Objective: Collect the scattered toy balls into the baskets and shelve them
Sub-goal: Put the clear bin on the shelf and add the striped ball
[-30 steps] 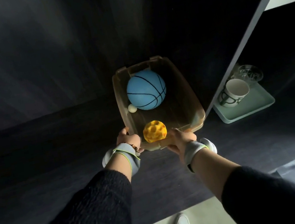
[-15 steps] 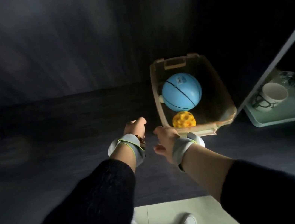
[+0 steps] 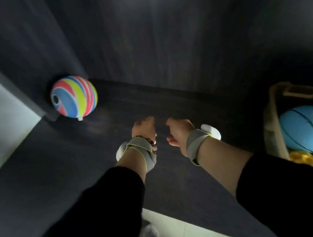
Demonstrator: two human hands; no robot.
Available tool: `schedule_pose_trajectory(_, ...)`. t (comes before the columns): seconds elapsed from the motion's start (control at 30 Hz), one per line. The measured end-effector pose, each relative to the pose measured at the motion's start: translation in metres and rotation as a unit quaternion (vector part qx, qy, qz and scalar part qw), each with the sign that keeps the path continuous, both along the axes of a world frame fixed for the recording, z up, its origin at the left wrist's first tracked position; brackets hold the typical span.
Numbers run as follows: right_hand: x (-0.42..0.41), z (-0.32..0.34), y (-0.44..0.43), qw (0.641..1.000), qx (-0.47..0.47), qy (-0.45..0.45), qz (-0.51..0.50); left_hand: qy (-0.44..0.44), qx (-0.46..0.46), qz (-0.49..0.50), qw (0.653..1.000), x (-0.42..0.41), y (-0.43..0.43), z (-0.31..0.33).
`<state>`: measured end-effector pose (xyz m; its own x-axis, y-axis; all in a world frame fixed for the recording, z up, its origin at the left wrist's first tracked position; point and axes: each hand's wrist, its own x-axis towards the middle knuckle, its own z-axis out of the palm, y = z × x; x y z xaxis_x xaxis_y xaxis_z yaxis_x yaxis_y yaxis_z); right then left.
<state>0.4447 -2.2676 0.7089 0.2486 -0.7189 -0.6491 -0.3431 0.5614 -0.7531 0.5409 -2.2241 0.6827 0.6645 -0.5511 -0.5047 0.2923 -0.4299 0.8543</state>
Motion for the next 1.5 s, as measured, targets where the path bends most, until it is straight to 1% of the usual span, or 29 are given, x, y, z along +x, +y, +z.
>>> schedule_pose_trajectory(0.1,0.062,-0.004,0.006,0.996,-0.072,0.008,0.052,0.024,-0.007,0.042,0.999,0.054,0.02,0.001)
schedule_pose_trajectory(0.13,0.065,-0.005,0.004,0.993,-0.097,0.012,0.061,0.025,-0.008,0.042,0.999,0.057,0.022,0.004)
schedule_pose_trajectory(0.17,0.081,-0.004,0.006,0.989,-0.125,0.012,0.08,0.022,-0.008,0.054,0.998,0.073,0.028,0.004)
schedule_pose_trajectory(0.2,0.116,-0.006,0.012,0.982,-0.154,0.014,0.111,0.022,-0.017,0.077,0.997,0.107,0.039,0.002)
schedule_pose_trajectory(0.23,0.121,-0.004,0.011,0.975,-0.178,0.02,0.132,0.018,-0.017,0.085,0.996,0.115,0.042,0.004)
schedule_pose_trajectory(0.33,0.187,-0.006,0.015,0.934,-0.26,0.055,0.238,0.003,-0.013,0.132,0.991,0.183,0.062,-0.003)
schedule_pose_trajectory(0.4,0.212,-0.006,0.014,0.897,-0.316,0.092,0.296,-0.009,-0.006,0.132,0.991,0.211,0.069,-0.006)
schedule_pose_trajectory(0.47,0.248,-0.009,0.013,0.864,-0.358,0.109,0.338,-0.013,-0.001,0.139,0.99,0.246,0.074,-0.012)
schedule_pose_trajectory(0.5,0.266,-0.013,0.013,0.851,-0.372,0.112,0.354,-0.012,0.002,0.145,0.989,0.262,0.074,-0.016)
schedule_pose_trajectory(0.57,0.297,-0.019,0.008,0.836,-0.377,0.122,0.379,-0.007,0.008,0.144,0.989,0.289,0.071,-0.025)
schedule_pose_trajectory(0.63,0.317,-0.023,0.004,0.835,-0.365,0.138,0.389,-0.004,0.008,0.144,0.99,0.303,0.065,-0.029)
schedule_pose_trajectory(0.7,0.343,-0.032,-0.002,0.828,-0.373,0.153,0.389,0.01,0.004,0.153,0.988,0.32,0.057,-0.037)
schedule_pose_trajectory(0.77,0.362,-0.038,-0.007,0.82,-0.403,0.167,0.371,0.021,0.004,0.162,0.987,0.335,0.049,-0.046)
schedule_pose_trajectory(0.87,0.379,-0.043,-0.012,0.805,-0.464,0.163,0.332,0.044,0.003,0.174,0.984,0.351,0.043,-0.056)
schedule_pose_trajectory(0.97,0.383,-0.05,-0.018,0.784,-0.481,0.205,0.335,0.07,0.024,0.191,0.979,0.362,0.041,-0.065)
schedule_pose_trajectory(1.03,0.377,-0.052,-0.021,0.771,-0.53,0.215,0.281,0.09,0.027,0.207,0.974,0.364,0.042,-0.066)
schedule_pose_trajectory(1.07,0.374,-0.052,-0.021,0.77,-0.556,0.206,0.236,0.098,0.026,0.213,0.972,0.367,0.042,-0.068)
schedule_pose_trajectory(1.13,0.372,-0.053,-0.023,0.782,-0.568,0.182,0.181,0.113,0.019,0.237,0.965,0.371,0.042,-0.069)
schedule_pose_trajectory(1.2,0.374,-0.057,-0.025,0.818,-0.517,0.168,0.188,0.115,0.019,0.249,0.961,0.372,0.041,-0.071)
schedule_pose_trajectory(1.27,0.377,-0.06,-0.027,0.86,-0.431,0.169,0.215,0.121,0.031,0.228,0.966,0.367,0.039,-0.071)
schedule_pose_trajectory(1.3,0.375,-0.063,-0.028,0.872,-0.404,0.166,0.219,0.149,0.035,0.22,0.963,0.363,0.038,-0.068)
schedule_pose_trajectory(1.37,0.367,-0.063,-0.029,0.886,-0.389,0.147,0.205,0.214,0.028,0.221,0.951,0.353,0.035,-0.058)
schedule_pose_trajectory(1.4,0.36,-0.06,-0.03,0.891,-0.385,0.137,0.195,0.228,0.02,0.232,0.945,0.347,0.034,-0.054)
schedule_pose_trajectory(1.5,0.33,-0.045,-0.041,0.908,-0.369,0.12,0.157,0.223,-0.011,0.232,0.947,0.323,0.02,-0.04)
